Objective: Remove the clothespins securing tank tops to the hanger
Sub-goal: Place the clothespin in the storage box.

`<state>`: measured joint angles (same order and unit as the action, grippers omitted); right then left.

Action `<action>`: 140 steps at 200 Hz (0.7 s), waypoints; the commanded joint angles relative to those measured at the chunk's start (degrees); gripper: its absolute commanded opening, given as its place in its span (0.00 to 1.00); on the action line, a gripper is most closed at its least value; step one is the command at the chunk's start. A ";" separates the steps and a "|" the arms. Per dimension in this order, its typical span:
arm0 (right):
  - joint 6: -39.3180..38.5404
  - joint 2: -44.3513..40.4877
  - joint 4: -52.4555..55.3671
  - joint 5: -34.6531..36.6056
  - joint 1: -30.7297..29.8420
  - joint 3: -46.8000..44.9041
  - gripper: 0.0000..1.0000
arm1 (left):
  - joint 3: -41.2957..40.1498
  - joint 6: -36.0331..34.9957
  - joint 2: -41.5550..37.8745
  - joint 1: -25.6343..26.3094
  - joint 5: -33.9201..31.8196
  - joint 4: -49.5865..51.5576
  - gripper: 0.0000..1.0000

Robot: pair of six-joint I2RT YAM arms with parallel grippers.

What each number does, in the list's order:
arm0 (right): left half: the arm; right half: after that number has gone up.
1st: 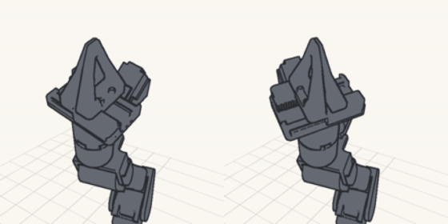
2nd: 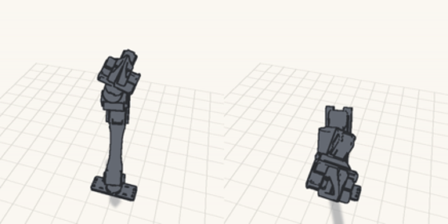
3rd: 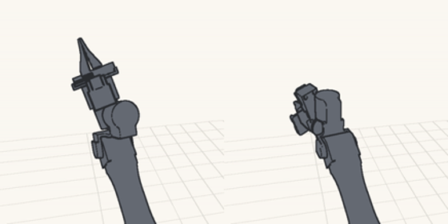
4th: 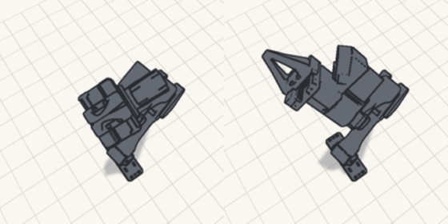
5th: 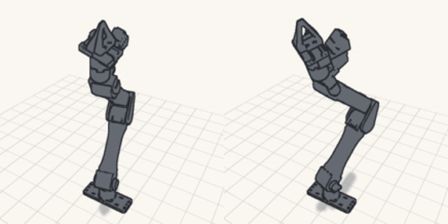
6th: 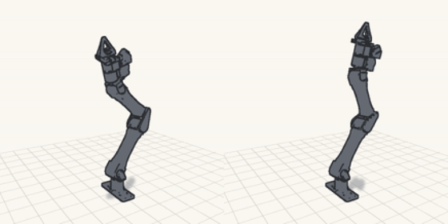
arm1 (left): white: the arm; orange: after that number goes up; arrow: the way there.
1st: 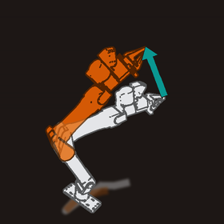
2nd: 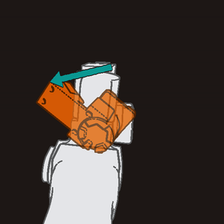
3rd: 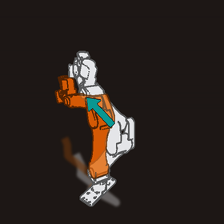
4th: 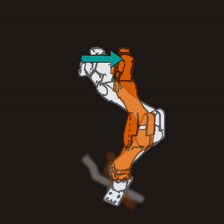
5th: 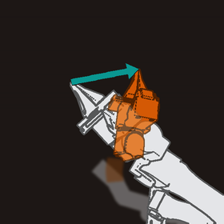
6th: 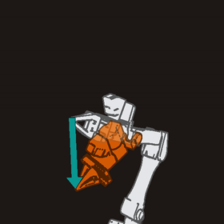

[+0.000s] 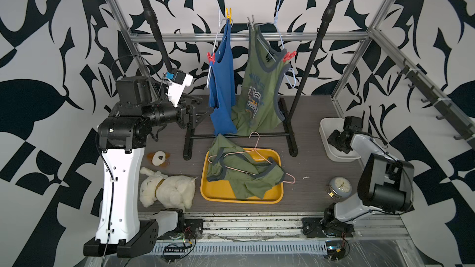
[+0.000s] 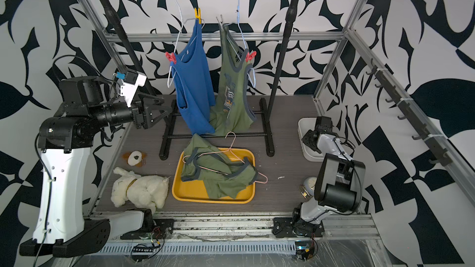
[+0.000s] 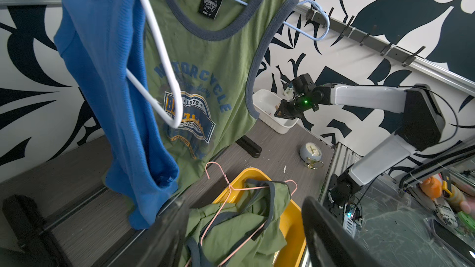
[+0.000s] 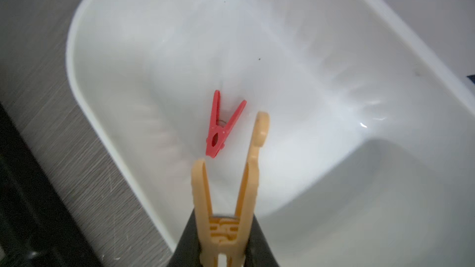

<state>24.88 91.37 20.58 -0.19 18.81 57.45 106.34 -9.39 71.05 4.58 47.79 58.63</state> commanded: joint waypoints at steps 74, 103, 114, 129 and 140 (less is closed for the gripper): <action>-3.22 8.30 -0.73 -3.29 2.27 7.77 0.32 | -1.01 -2.04 1.55 0.17 2.02 2.17 0.74; -3.47 9.07 0.34 -3.42 2.29 8.41 0.37 | -1.20 -2.12 1.52 0.17 2.57 2.32 0.74; -3.49 8.82 1.03 -2.93 2.34 8.59 0.37 | -1.07 -2.13 1.50 0.17 2.59 2.28 0.74; -3.39 6.65 1.16 -2.49 2.24 7.96 0.36 | -1.05 -2.21 1.51 0.23 2.66 2.28 0.74; -3.38 3.48 1.18 -3.54 2.29 6.95 0.34 | -0.74 -2.21 1.52 0.17 2.47 2.28 0.74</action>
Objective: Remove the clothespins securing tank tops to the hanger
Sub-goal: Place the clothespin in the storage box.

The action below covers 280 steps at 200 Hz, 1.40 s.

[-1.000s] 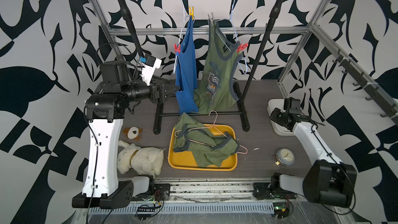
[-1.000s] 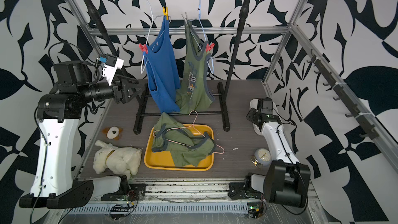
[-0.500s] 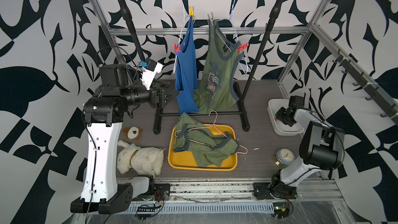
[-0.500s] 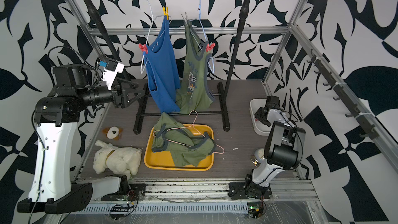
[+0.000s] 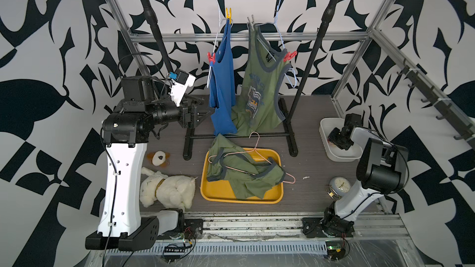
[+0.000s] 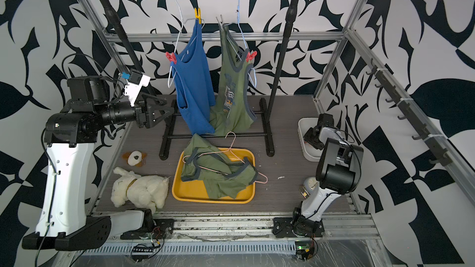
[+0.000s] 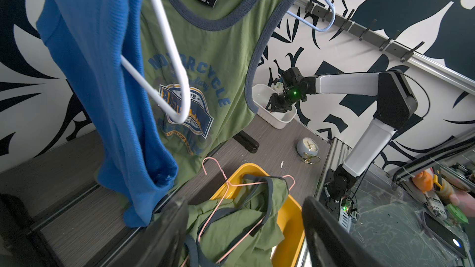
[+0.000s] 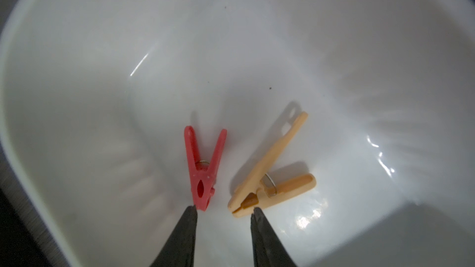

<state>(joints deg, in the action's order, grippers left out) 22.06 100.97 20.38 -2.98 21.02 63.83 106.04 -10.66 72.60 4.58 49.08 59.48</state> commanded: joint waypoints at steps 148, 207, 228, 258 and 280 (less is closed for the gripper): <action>-2.91 -29.77 -1.88 -31.90 -42.01 -10.09 0.27 | 4.02 -8.28 2.47 0.26 -1.91 11.50 0.77; -4.59 -20.28 -5.84 -26.84 -47.97 -11.35 0.29 | 3.22 -8.22 1.80 0.27 -1.62 11.35 0.78; -3.79 -17.22 -9.34 -26.54 -48.17 -11.81 0.30 | 2.52 -8.33 1.57 0.25 -1.95 11.21 0.78; -2.78 -13.01 -12.99 -27.74 -48.17 -11.37 0.32 | 1.68 -8.77 1.23 0.30 -2.32 11.21 0.78; -1.79 -9.96 -15.07 -30.68 -48.23 -10.27 0.32 | 1.02 -8.90 0.89 0.25 -2.29 11.19 0.78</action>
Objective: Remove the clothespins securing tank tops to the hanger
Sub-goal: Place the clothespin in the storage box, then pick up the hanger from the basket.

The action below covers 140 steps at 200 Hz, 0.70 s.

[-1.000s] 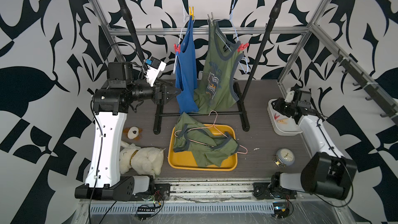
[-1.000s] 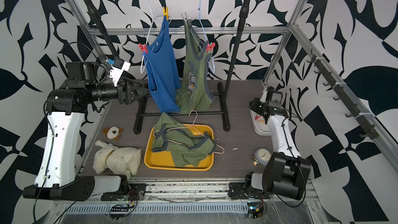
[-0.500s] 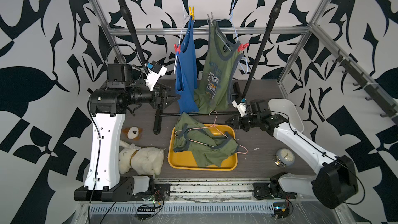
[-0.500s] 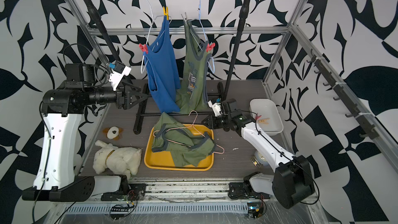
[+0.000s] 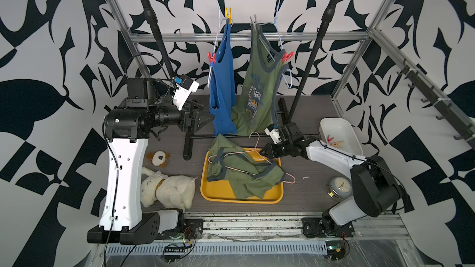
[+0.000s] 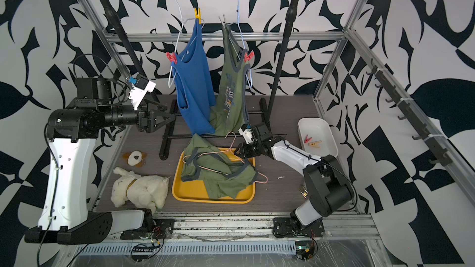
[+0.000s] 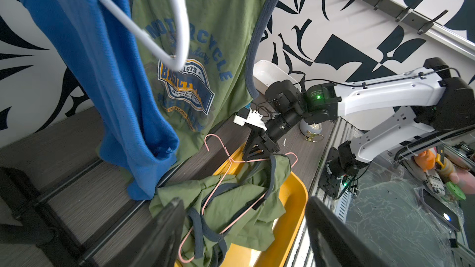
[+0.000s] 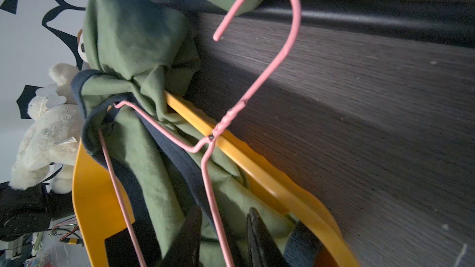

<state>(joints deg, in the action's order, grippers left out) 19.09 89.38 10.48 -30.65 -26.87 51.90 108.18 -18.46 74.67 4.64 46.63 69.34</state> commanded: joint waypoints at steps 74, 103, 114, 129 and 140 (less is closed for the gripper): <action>1.11 3.74 -7.13 -8.22 -0.50 1.85 0.30 | -2.18 -1.32 -1.20 0.19 0.55 1.33 0.79; 0.88 3.26 -8.35 -10.74 -1.08 2.19 0.27 | -3.19 -0.38 -1.20 0.22 0.47 0.03 0.79; 0.39 3.17 -8.24 -11.38 -1.65 2.74 0.24 | -4.24 1.88 -1.20 0.22 -1.12 -1.82 0.78; -0.10 3.40 -8.12 -12.16 -2.42 3.61 0.23 | -5.50 3.19 -2.97 0.23 -3.20 -3.06 0.78; -0.76 3.80 -6.98 -12.37 -3.06 4.74 0.20 | -6.04 3.41 -3.37 0.19 -4.51 -3.16 0.78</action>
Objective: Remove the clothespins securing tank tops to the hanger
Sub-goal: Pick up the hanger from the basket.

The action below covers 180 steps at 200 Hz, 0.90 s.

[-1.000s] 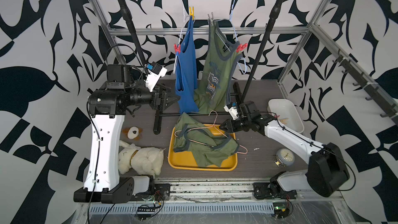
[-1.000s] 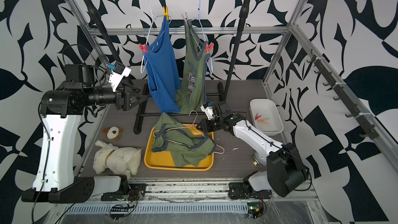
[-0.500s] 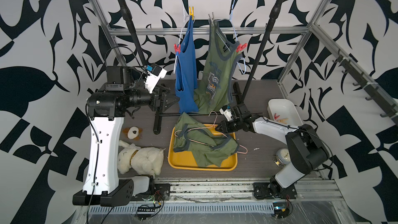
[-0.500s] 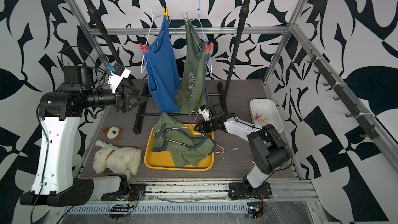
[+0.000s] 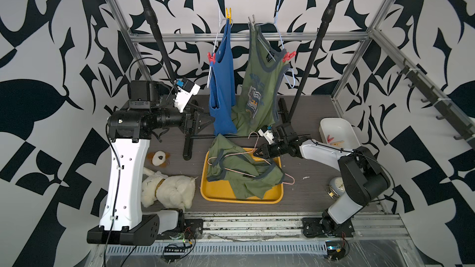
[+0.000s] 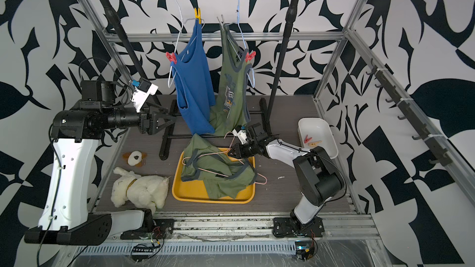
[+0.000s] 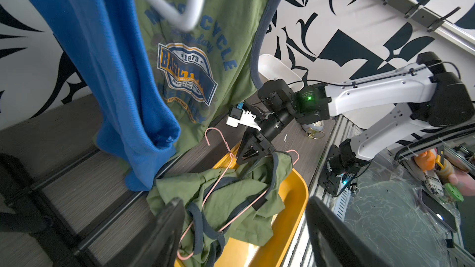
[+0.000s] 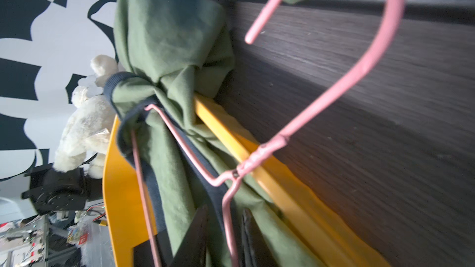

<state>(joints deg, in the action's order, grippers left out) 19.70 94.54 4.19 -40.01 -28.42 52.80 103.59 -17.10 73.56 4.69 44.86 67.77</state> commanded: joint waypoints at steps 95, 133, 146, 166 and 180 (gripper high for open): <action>-4.94 -11.21 6.45 0.61 -4.55 8.38 0.00 | -10.34 4.88 -4.65 0.73 -8.18 -3.65 0.77; -7.30 -18.37 12.38 1.43 -6.06 14.72 0.00 | -12.50 4.97 -4.74 2.51 -7.41 -4.12 0.78; -8.37 -19.30 14.80 1.51 -6.74 17.20 0.00 | -12.67 5.06 -4.71 2.97 -8.04 -4.31 0.78; -11.13 -19.34 20.49 2.31 -7.73 21.63 0.00 | -13.70 4.31 -4.86 4.14 -9.34 -4.31 0.79; -13.06 -19.01 25.09 3.95 -8.59 24.98 0.00 | -14.74 3.76 -4.88 5.10 -10.75 -4.34 0.79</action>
<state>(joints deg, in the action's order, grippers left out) 11.25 75.99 20.84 -38.09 -35.70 72.14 90.94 -12.47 69.14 8.45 36.07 63.79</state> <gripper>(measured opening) 0.048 0.790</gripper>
